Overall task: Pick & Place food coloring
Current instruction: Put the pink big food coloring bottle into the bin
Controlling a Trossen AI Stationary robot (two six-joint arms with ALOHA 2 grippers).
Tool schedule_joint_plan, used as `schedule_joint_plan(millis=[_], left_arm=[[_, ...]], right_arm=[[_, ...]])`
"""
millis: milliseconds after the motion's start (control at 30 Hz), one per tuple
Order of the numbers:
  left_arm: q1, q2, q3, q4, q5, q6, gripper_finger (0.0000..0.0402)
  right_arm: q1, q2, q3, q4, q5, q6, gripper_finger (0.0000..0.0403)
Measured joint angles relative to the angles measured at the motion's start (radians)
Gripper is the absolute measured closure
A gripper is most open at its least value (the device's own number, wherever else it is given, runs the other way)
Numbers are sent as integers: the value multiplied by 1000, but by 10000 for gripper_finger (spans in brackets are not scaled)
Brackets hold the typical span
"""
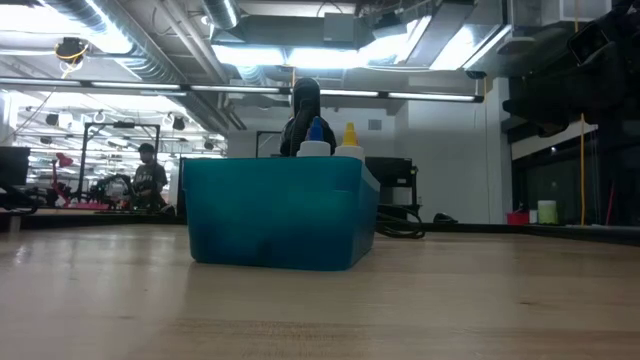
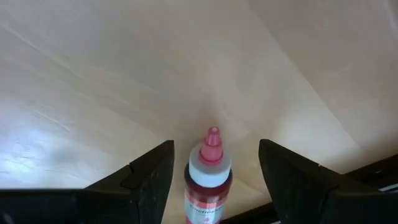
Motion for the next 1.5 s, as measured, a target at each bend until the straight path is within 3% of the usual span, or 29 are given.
schedule_joint_plan(millis=[533, 967, 1500], left_arm=[[13, 0, -110, 7, 29, 19, 170], [12, 0, -128, 49, 40, 26, 175], [13, 0, -117, 30, 37, 6, 285]], right_arm=[[0, 0, 0, 0, 0, 0, 179], [0, 0, 0, 0, 0, 0, 179], [0, 0, 0, 0, 0, 0, 179]])
